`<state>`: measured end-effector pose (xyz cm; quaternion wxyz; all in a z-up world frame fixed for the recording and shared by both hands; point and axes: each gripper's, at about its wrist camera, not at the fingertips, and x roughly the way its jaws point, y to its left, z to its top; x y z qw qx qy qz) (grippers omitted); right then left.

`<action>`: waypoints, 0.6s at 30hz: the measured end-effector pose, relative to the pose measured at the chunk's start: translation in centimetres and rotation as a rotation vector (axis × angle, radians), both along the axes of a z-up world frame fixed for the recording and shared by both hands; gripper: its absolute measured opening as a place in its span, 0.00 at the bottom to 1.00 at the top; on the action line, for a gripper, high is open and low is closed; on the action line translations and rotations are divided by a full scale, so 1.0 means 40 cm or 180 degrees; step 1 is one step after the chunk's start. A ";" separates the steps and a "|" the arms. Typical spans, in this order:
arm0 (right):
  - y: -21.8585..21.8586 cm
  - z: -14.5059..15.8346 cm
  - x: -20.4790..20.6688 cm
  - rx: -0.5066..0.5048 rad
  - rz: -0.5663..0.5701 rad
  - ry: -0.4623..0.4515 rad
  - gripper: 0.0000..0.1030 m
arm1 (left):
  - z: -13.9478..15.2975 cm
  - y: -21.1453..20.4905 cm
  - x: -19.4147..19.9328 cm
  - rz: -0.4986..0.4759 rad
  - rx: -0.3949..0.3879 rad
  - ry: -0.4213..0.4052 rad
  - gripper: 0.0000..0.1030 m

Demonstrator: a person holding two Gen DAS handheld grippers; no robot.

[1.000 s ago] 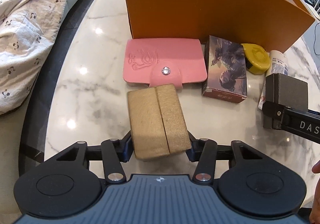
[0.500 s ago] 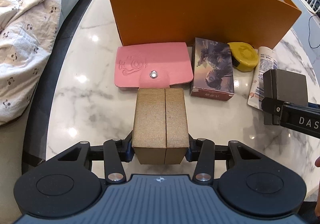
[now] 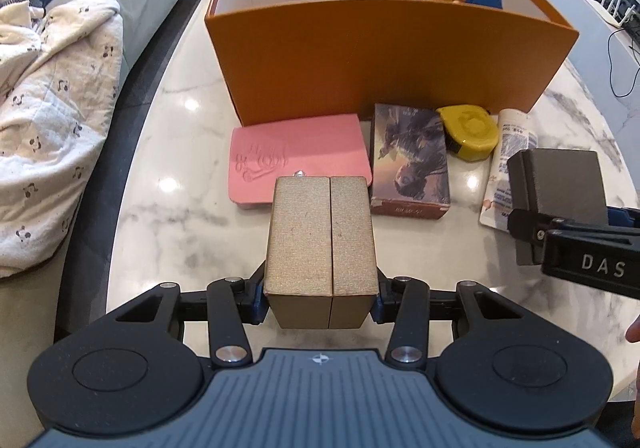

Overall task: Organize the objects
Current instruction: 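Lift both boxes and carry them over the orange box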

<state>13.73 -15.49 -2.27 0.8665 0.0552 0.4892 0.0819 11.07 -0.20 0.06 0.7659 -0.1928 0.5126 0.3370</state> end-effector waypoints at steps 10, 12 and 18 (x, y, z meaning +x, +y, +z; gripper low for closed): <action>0.017 0.032 -0.020 0.0001 0.0108 -0.0131 0.77 | 0.028 -0.017 0.018 -0.0159 0.0139 -0.0059 0.51; 0.016 0.040 -0.024 0.0000 0.0122 -0.0166 0.77 | 0.039 -0.014 0.016 -0.0156 0.0157 -0.0099 0.51; 0.007 0.076 -0.030 0.0082 0.0138 -0.0272 0.77 | 0.079 0.004 0.007 -0.0112 0.0297 -0.0220 0.51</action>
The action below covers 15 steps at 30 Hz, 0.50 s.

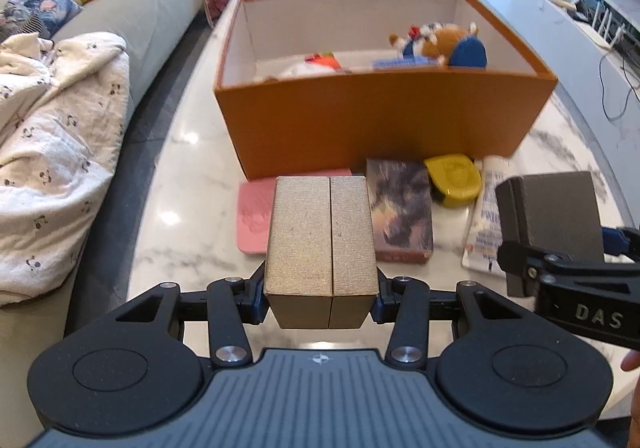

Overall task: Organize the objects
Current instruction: 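Lift both boxes and carry them over the orange box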

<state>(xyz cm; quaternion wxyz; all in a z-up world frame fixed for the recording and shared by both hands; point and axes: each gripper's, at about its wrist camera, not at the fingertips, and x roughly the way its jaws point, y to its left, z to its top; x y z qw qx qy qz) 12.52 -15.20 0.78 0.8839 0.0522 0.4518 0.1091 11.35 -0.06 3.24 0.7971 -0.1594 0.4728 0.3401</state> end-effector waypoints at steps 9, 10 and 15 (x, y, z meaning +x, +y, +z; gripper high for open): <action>-0.015 0.133 0.024 0.0191 -0.0021 -0.0332 0.77 | 0.093 0.042 0.039 0.0032 0.0301 -0.0210 0.51; -0.014 0.148 0.038 0.0207 -0.0040 -0.0358 0.77 | 0.108 0.050 0.051 0.0011 0.0338 -0.0238 0.51; -0.007 0.212 0.123 0.0238 -0.0103 -0.0496 0.77 | 0.164 0.127 0.116 0.0141 0.0368 -0.0499 0.51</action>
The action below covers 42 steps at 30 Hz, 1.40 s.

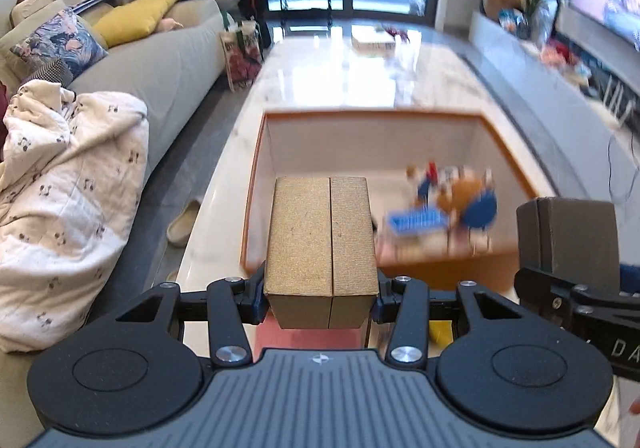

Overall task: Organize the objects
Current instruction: 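Lift both boxes and carry them over the orange box, then lower both boxes into the orange box and open both tools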

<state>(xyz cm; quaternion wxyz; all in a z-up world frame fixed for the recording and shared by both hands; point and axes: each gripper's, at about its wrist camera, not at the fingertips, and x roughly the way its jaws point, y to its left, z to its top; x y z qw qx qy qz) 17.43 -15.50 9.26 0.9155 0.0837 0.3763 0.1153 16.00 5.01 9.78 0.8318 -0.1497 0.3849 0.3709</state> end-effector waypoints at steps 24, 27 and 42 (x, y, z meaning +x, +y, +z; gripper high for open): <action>0.034 -0.142 0.332 0.0438 -0.0177 0.0542 0.77 | -0.181 0.189 0.186 0.0203 -0.0182 0.0227 0.51; 0.029 -0.166 0.353 0.0479 -0.0212 0.0532 0.77 | -0.182 0.188 0.189 0.0201 -0.0174 0.0219 0.51; 0.012 -0.207 0.390 0.0688 -0.0373 0.0648 0.77 | -0.189 0.192 0.195 0.0179 -0.0099 0.0191 0.51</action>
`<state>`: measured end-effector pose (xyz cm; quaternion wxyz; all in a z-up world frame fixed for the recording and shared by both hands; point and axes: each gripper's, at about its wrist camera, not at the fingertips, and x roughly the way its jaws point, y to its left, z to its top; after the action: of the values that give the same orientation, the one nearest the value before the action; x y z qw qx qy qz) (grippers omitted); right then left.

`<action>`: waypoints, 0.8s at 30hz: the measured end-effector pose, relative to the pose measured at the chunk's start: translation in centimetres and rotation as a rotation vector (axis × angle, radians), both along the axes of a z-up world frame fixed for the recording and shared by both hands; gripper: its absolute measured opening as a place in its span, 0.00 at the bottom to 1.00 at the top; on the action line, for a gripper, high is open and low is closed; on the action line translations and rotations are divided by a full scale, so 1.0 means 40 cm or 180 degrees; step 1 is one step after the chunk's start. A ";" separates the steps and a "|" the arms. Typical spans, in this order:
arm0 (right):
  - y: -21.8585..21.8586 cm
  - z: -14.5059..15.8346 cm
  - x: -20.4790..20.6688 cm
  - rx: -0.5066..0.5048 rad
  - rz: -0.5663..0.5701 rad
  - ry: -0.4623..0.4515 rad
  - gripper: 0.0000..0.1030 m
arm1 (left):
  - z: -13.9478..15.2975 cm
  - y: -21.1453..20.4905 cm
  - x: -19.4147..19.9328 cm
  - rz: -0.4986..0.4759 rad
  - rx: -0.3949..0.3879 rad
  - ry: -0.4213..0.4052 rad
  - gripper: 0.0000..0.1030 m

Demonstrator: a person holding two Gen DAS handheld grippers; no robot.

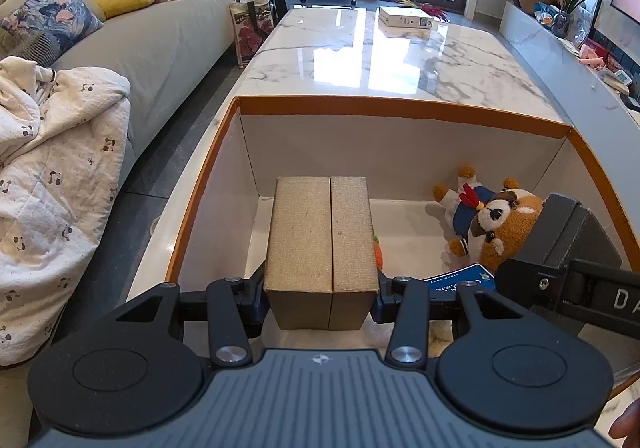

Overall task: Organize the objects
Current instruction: 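Lower both boxes into the orange box and open both tools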

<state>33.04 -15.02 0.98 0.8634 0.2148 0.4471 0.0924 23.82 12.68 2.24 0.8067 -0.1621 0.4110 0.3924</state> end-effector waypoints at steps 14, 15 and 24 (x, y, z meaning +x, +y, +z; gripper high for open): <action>0.012 -0.039 0.011 -0.0100 -0.0024 0.0026 0.75 | -0.011 -0.010 0.010 0.0024 0.0109 0.0062 0.51; 0.013 -0.040 0.012 -0.0099 -0.0024 0.0028 0.75 | -0.013 -0.011 0.012 0.0021 0.0121 0.0072 0.51; 0.017 -0.046 0.020 -0.0142 -0.0034 0.0028 0.75 | -0.022 -0.013 0.017 0.0021 0.0140 0.0099 0.51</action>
<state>33.84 -14.33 -0.86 0.8665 0.1983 0.4516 0.0768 24.49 12.16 1.34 0.8023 -0.1397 0.4142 0.4065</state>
